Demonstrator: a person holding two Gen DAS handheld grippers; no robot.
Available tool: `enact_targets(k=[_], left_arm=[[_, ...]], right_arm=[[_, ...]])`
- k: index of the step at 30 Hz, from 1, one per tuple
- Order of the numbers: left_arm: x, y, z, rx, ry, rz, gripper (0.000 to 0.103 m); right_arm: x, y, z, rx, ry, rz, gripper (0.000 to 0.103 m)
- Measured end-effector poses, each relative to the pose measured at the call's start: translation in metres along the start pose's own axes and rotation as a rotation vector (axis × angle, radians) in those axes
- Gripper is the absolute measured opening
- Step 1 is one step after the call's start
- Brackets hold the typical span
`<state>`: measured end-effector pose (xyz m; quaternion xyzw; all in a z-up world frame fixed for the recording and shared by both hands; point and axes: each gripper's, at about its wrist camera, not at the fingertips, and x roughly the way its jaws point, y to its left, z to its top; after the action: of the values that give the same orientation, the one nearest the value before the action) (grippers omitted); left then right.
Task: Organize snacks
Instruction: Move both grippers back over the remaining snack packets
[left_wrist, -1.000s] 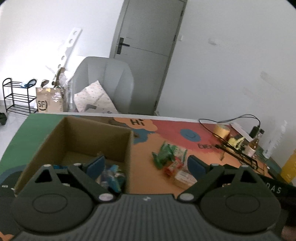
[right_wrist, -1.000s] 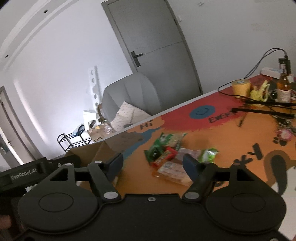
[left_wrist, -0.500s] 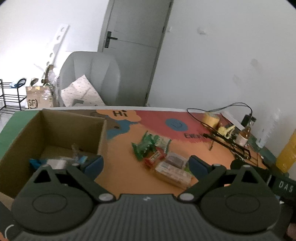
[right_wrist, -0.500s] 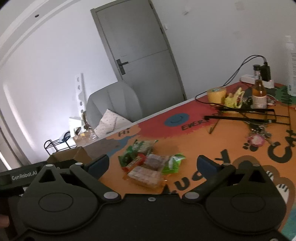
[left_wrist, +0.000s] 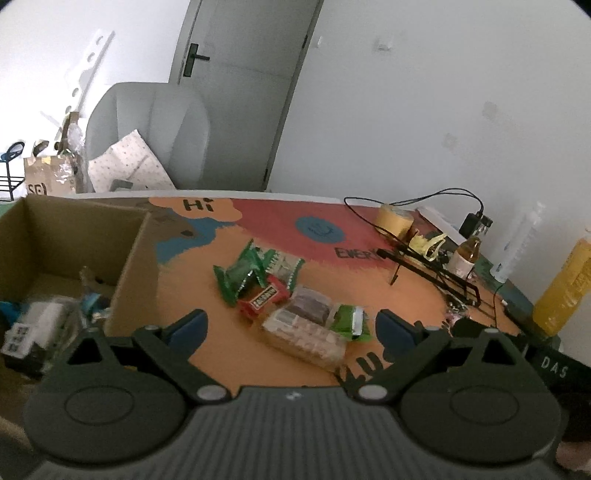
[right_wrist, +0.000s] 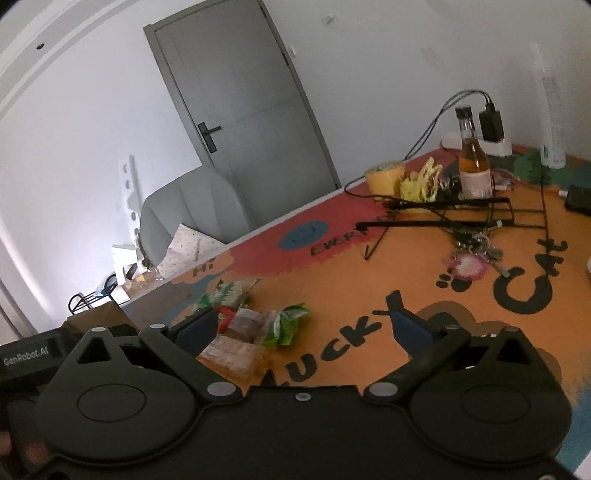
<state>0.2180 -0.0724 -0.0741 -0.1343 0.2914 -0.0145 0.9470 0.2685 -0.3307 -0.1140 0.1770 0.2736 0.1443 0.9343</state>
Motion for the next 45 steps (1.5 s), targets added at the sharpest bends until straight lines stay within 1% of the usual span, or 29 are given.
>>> enact_targets(k=[4, 6, 8, 10, 13, 16, 19, 23, 27, 32, 38, 40, 45], left_arm=[[0.017, -0.002, -0.001, -0.017, 0.029, 0.001, 0.094], [0.027, -0.004, -0.001, -0.021, 0.042, 0.010, 0.093], [0.037, -0.006, -0.001, -0.028, 0.054, 0.020, 0.090], [0.050, -0.007, 0.000, -0.041, 0.070, 0.038, 0.084], [0.066, -0.008, 0.000, -0.058, 0.089, 0.059, 0.079], [0.082, -0.012, -0.001, -0.056, 0.101, 0.090, 0.076], [0.094, -0.017, -0.003, -0.036, 0.104, 0.127, 0.076], [0.107, -0.022, -0.005, -0.022, 0.123, 0.148, 0.076], [0.114, -0.028, -0.006, 0.008, 0.125, 0.165, 0.076], [0.121, -0.028, -0.011, 0.029, 0.170, 0.174, 0.076], [0.108, -0.020, -0.015, 0.036, 0.178, 0.180, 0.076], [0.103, -0.018, -0.014, 0.041, 0.172, 0.183, 0.077], [0.099, -0.015, -0.016, 0.057, 0.186, 0.191, 0.079]], right_arm=[[0.011, -0.006, -0.001, -0.001, 0.025, 0.012, 0.102], [0.017, -0.007, -0.001, -0.006, 0.042, 0.023, 0.101], [0.025, -0.009, -0.001, -0.005, 0.059, 0.026, 0.097], [0.033, -0.012, 0.000, 0.001, 0.075, 0.030, 0.096], [0.044, -0.014, 0.001, 0.002, 0.093, 0.040, 0.093], [0.052, -0.014, 0.002, -0.001, 0.106, 0.052, 0.091], [0.057, -0.017, 0.002, -0.004, 0.112, 0.063, 0.091], [0.062, -0.025, 0.003, 0.012, 0.117, 0.061, 0.091], [0.068, -0.029, 0.002, 0.017, 0.129, 0.057, 0.091], [0.074, -0.030, 0.002, 0.016, 0.138, 0.063, 0.091], [0.082, -0.024, 0.000, 0.011, 0.147, 0.069, 0.091], [0.085, -0.019, 0.000, 0.005, 0.150, 0.072, 0.091], [0.087, -0.012, -0.001, -0.006, 0.151, 0.070, 0.091]])
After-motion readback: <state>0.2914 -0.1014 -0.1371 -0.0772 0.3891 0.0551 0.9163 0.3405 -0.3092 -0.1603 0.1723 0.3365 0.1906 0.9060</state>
